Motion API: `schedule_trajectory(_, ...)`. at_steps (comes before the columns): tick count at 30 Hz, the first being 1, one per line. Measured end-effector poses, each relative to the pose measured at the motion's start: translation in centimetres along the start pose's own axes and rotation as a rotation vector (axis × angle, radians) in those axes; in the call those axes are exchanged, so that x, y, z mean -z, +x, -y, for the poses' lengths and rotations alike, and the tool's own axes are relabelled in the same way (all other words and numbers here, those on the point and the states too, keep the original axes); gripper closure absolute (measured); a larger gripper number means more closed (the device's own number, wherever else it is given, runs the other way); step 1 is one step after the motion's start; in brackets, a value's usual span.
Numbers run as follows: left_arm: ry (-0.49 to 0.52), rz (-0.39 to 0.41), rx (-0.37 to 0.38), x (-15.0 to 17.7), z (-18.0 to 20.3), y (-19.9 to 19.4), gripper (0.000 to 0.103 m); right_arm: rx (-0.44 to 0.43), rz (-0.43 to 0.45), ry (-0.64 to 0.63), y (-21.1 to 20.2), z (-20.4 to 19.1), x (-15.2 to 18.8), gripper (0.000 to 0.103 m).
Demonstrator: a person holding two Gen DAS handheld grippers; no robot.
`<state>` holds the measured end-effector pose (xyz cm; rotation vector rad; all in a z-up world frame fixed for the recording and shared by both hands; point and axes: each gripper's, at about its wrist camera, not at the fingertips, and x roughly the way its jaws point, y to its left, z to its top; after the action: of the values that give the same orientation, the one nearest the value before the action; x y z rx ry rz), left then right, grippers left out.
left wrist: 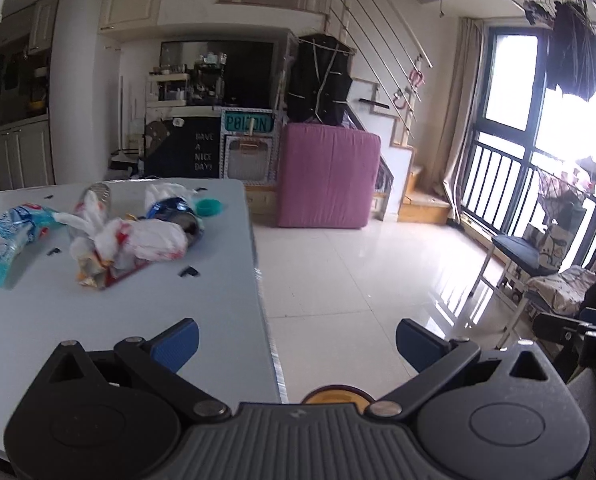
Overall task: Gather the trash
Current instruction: 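Move both tools back to the table of trash, then grasp the blue snack bag with the left gripper while the right gripper grasps the white plastic bag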
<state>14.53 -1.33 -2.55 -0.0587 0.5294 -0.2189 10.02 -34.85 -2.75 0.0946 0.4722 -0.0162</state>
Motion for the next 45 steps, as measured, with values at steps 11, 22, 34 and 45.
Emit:
schedule_trajectory(11,-0.051,0.062,-0.161,-2.5,-10.7,-1.8,0.000,-0.180,0.026,-0.083,4.1,-9.3,-1.9,0.000)
schedule_trajectory(22,-0.085,0.087,-0.341,-5.4,-23.0,-1.3,0.000,-0.389,0.037,-0.149,10.4,-18.3,-4.2,0.000)
schedule_trajectory(34,-0.076,0.032,-0.415,-7.1,-32.9,4.3,0.000,-0.481,-0.038,-0.354,19.9,-27.3,-6.6,0.022)
schedule_trajectory(45,-0.056,-0.090,-0.369,-8.0,-38.2,11.4,0.000,-0.519,-0.070,-0.783,25.5,-33.0,-6.3,0.038)
